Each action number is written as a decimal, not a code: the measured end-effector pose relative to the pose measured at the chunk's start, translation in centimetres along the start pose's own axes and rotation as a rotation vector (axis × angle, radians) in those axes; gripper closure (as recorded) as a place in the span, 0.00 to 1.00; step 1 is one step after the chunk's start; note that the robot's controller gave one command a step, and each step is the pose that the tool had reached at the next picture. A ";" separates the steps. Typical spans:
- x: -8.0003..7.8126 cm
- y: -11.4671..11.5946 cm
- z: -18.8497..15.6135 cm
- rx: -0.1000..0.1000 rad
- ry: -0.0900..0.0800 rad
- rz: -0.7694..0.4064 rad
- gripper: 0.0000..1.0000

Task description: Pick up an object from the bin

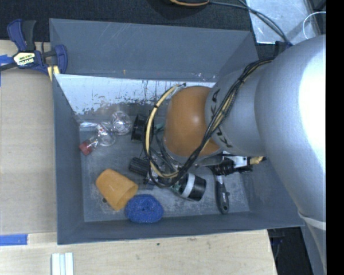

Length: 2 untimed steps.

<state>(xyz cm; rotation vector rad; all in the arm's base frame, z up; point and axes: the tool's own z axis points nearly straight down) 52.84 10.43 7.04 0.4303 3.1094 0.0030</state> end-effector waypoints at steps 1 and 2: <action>0.0 0.0 0.0 0.000 0.000 0.000 1.00; 0.1 -0.1 -0.3 0.002 0.003 0.000 1.00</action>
Offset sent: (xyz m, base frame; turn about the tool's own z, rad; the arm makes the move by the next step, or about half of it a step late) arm 0.0001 -0.0001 0.0589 0.0000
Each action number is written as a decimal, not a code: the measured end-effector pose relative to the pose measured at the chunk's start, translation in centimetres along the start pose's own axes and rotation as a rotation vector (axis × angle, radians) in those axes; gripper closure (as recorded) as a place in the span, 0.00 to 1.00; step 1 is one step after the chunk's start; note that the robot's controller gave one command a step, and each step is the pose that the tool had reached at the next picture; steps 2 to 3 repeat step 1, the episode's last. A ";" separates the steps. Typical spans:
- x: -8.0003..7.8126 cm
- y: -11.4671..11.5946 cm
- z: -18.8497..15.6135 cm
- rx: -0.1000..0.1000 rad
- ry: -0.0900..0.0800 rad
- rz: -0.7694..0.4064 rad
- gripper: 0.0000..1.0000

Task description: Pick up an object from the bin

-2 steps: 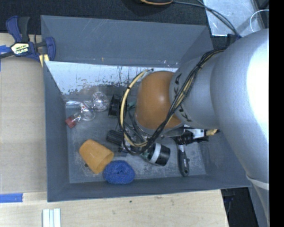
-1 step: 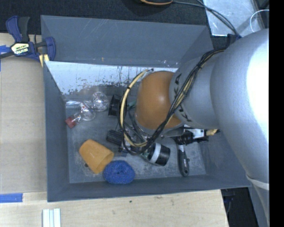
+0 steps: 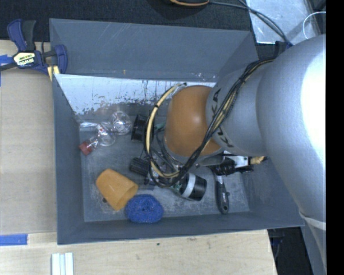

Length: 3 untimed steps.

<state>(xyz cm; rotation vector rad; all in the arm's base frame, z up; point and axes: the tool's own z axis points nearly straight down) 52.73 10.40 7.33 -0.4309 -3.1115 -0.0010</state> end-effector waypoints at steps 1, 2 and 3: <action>0.2 -0.1 -1.8 0.004 0.007 0.000 1.00; 0.2 -0.1 -1.8 0.004 0.007 0.000 1.00; 0.2 -0.1 -1.8 0.004 0.007 0.000 1.00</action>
Offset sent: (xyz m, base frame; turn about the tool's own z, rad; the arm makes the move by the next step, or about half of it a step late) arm 0.0001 0.0000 0.0226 0.0000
